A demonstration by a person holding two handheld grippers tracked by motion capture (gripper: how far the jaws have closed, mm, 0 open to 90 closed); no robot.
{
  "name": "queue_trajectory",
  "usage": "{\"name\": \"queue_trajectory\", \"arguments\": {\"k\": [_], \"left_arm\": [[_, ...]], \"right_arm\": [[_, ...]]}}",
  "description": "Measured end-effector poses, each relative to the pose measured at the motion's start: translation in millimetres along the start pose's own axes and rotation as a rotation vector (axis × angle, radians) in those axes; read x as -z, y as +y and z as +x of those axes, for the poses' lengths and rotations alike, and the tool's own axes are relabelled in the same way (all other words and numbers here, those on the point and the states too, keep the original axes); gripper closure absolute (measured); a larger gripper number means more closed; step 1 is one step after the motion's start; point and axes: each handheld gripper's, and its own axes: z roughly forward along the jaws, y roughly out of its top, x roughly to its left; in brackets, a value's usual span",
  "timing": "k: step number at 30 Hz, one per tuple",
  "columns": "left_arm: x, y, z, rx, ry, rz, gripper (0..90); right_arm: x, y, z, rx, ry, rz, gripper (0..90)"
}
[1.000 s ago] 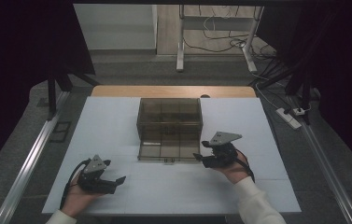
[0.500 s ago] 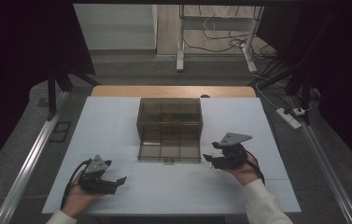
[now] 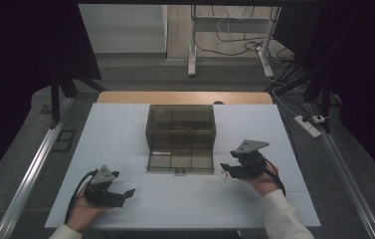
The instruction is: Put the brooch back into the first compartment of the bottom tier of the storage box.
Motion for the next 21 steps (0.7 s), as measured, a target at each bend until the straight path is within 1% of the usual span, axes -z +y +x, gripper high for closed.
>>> {"name": "queue_trajectory", "arguments": {"k": [4,6,8,12,15,18,21], "left_arm": [[0.9,0.5,1.1,0.017,-0.005,-0.008,10.7],[0.8,1.2,2.1,0.031,-0.006,-0.015,10.7],[0.5,1.2,2.6,0.038,-0.011,-0.012,10.7],[0.3,0.7,1.8,0.036,-0.015,-0.010,10.6],[-0.7,1.1,1.6,0.031,-0.015,-0.007,10.6],[-1.1,1.0,1.8,0.033,-0.012,-0.003,10.6],[0.8,-0.3,-0.3,0.028,-0.005,0.000,10.6]], "right_arm": [[-0.3,-1.6,-4.1,-0.011,-0.016,0.025,38.7],[-1.0,-1.9,-5.1,-0.018,-0.015,0.030,38.7],[-0.7,-2.6,-6.3,-0.022,-0.014,0.035,38.8],[-2.8,-4.7,-8.8,-0.034,-0.014,0.067,38.9],[-6.1,-4.0,-9.8,-0.027,-0.017,0.090,39.0],[-8.5,-2.8,-11.2,-0.040,-0.028,0.088,39.0],[-14.5,-4.2,-11.4,-0.058,-0.030,0.103,39.3]]}}
